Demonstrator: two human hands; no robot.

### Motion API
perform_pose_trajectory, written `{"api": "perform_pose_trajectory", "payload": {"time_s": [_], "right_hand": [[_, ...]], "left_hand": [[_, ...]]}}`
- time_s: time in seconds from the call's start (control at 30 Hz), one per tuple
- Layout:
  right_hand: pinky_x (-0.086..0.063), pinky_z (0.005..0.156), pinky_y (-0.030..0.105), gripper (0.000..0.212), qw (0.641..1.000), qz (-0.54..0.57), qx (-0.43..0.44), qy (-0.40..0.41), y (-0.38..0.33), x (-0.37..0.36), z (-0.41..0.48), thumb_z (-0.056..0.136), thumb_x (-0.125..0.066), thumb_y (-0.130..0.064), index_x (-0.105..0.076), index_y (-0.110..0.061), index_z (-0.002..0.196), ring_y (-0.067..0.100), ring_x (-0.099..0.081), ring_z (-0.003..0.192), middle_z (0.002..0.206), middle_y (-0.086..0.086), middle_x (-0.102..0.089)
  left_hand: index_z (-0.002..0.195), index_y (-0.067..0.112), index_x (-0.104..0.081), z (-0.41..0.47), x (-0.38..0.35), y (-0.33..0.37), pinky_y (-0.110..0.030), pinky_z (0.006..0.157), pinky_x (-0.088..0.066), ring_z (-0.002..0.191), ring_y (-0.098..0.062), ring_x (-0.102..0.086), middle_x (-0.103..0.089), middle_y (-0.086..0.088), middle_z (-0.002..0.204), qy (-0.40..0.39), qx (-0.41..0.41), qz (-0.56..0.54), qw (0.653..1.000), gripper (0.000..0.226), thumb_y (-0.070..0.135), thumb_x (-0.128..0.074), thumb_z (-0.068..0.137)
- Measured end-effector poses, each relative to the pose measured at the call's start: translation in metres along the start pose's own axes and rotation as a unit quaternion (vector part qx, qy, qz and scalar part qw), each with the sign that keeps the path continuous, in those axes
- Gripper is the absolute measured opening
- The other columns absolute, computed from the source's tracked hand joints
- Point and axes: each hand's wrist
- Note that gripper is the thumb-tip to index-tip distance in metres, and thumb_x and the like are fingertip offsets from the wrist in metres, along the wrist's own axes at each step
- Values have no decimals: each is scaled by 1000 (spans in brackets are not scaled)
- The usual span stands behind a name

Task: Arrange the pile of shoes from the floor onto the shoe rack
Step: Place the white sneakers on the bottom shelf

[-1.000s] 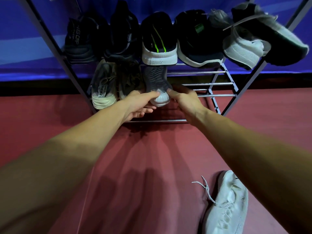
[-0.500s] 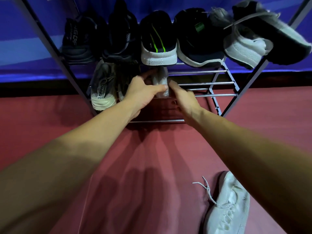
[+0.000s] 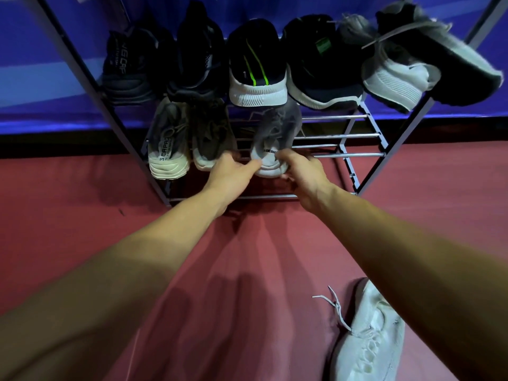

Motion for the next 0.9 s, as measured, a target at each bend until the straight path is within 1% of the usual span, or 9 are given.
{"api": "perform_pose_trajectory", "payload": {"time_s": [0.07, 0.2, 0.33, 0.47, 0.57, 0.67, 0.8, 0.87, 0.9], "right_hand": [[-41, 59, 27, 25, 1000, -5, 9, -9, 0, 4, 3, 79, -69, -24, -73, -8, 97, 13, -52, 59, 76, 1, -67], [-38, 49, 22, 12, 999, -12, 24, -36, -1, 8, 6, 85, -72, -23, -70, -13, 91, 5, -50, 44, 53, -9, -59], [-38, 42, 19, 6, 998, 19, 22, -47, -7, 6, 2, 89, -71, -19, -72, -13, 89, 5, -51, 42, 58, -7, -64], [-38, 38, 15, 6, 996, 83, 24, -35, -12, -5, 1, 94, -65, -13, -70, -14, 97, 1, -56, 39, 54, -11, -64], [-37, 38, 12, 10, 997, 56, 44, -15, -6, -10, 3, 95, -65, -11, -68, -11, 105, -4, -51, 37, 61, -8, -62], [-40, 52, 15, 4, 999, -15, 50, -15, 4, -2, 2, 93, -68, -12, -67, -14, 97, -2, -51, 47, 72, -4, -62], [-52, 83, 31, 9, 996, -60, 62, -30, 6, 8, -6, 92, -69, -12, -66, -19, 88, 15, -62, 80, 95, 4, -72], [-54, 98, 35, 6, 992, -100, 76, -25, 6, 14, -13, 90, -70, -13, -69, -16, 95, 16, -68, 91, 101, 2, -74], [-53, 102, 39, 15, 990, -119, 77, -22, 7, 18, -17, 89, -70, -14, -71, -12, 104, 19, -70, 98, 106, 4, -75]], "left_hand": [[112, 23, -60, -2, -3, 0, -31, 74, -50, 89, -16, -67, -69, 2, 94, -18, 6, 5, 1000, 53, 57, -66, 73], [114, 38, -49, -5, -6, -3, -13, 52, -44, 65, 2, -64, -69, 11, 85, -27, -5, -35, 999, 40, 47, -70, 82], [121, 29, -60, -5, -6, -2, -25, 68, -45, 76, -3, -63, -69, 14, 87, -8, -15, -41, 999, 44, 48, -70, 83], [102, 31, -65, -2, -4, -1, -28, 77, -51, 77, -6, -65, -73, 13, 86, 33, -22, -49, 998, 32, 52, -71, 78], [89, 27, -59, -2, -7, -7, -28, 67, -48, 70, -10, -62, -65, 11, 73, 50, -22, -10, 998, 26, 49, -71, 81], [101, 33, -58, -3, -12, -13, -25, 67, -48, 77, -11, -66, -65, 10, 73, 45, -15, 5, 999, 26, 42, -71, 79], [118, 36, -54, -8, -14, -16, -35, 86, -54, 89, -16, -68, -69, 6, 90, 34, 7, -9, 999, 43, 41, -70, 79], [132, 32, -51, -15, -18, -17, -37, 90, -53, 93, -18, -68, -68, 6, 94, 36, 7, 4, 999, 55, 39, -71, 81], [136, 30, -49, -21, -19, -17, -36, 90, -53, 94, -18, -67, -67, 7, 94, 38, 4, 15, 999, 59, 38, -71, 82]]}}
Point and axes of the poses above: each hand's wrist, its own z-axis towards the middle knuckle, its own x-axis out of the back of the hand, y = z × x
